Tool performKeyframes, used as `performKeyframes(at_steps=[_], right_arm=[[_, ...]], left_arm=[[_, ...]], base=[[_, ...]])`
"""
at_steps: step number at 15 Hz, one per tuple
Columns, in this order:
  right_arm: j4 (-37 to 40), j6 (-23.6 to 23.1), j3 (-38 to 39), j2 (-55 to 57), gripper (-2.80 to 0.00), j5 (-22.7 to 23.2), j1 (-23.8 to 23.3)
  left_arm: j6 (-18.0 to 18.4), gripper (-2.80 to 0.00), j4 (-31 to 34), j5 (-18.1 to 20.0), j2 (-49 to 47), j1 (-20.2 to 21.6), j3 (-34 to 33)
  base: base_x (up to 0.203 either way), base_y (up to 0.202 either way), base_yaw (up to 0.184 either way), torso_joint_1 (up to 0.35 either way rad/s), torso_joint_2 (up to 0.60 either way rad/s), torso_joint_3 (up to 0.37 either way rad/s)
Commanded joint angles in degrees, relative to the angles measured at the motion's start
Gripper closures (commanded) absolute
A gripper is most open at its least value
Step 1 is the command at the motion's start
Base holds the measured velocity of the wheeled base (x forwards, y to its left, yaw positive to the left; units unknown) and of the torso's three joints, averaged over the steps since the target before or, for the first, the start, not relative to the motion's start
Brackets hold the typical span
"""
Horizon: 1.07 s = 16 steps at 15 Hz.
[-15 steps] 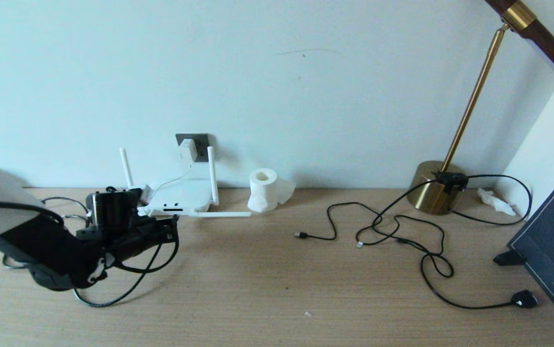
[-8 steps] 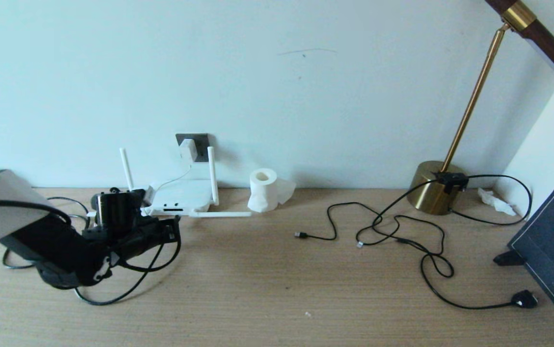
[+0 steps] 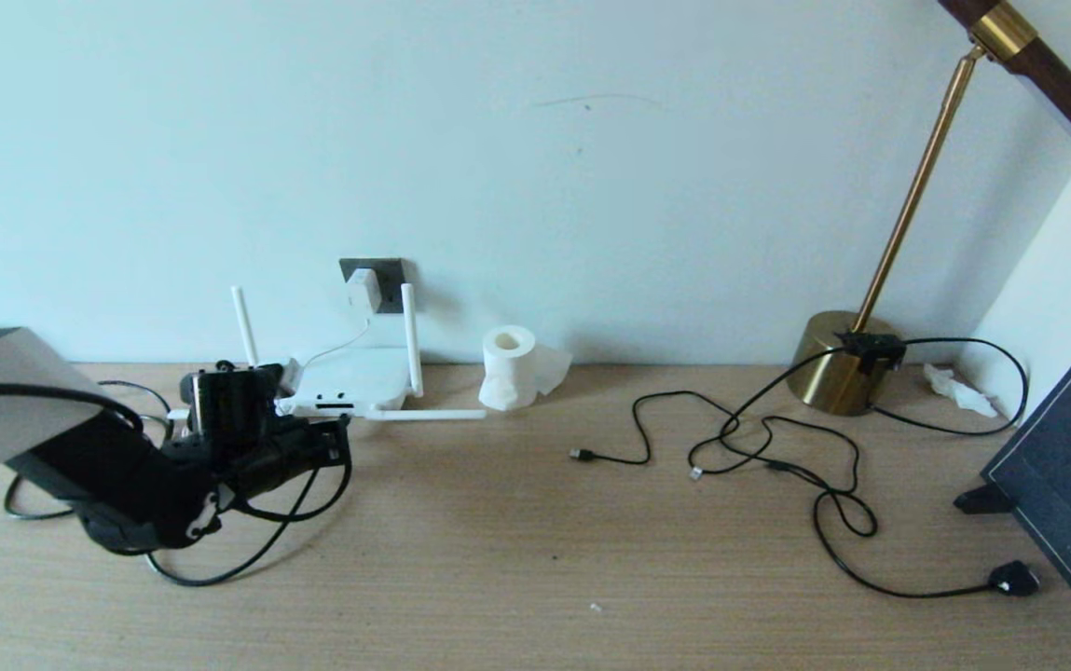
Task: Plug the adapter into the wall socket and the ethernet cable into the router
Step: Plug cable into router interface
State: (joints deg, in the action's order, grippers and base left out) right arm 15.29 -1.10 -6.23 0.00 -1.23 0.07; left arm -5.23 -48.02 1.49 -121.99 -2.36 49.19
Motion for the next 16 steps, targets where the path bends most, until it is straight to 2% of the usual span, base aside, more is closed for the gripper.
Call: performKeyframes(at_steps=[1, 16], right_arm=[[0.1, 0.0, 0.0, 0.1, 0.00, 0.0, 0.0], [0.1, 0.0, 0.0, 0.1, 0.00, 0.0, 0.0]], left_arm=[[0.0, 0.00, -0.2, 0.0, -0.1, 0.1, 0.2], [0.0, 0.00, -0.2, 0.1, -0.5, 0.3, 0.5]], base=[[0.000, 0.000, 0.000, 0.000, 0.00, 0.000], [0.000, 0.000, 0.000, 0.000, 0.00, 0.000]])
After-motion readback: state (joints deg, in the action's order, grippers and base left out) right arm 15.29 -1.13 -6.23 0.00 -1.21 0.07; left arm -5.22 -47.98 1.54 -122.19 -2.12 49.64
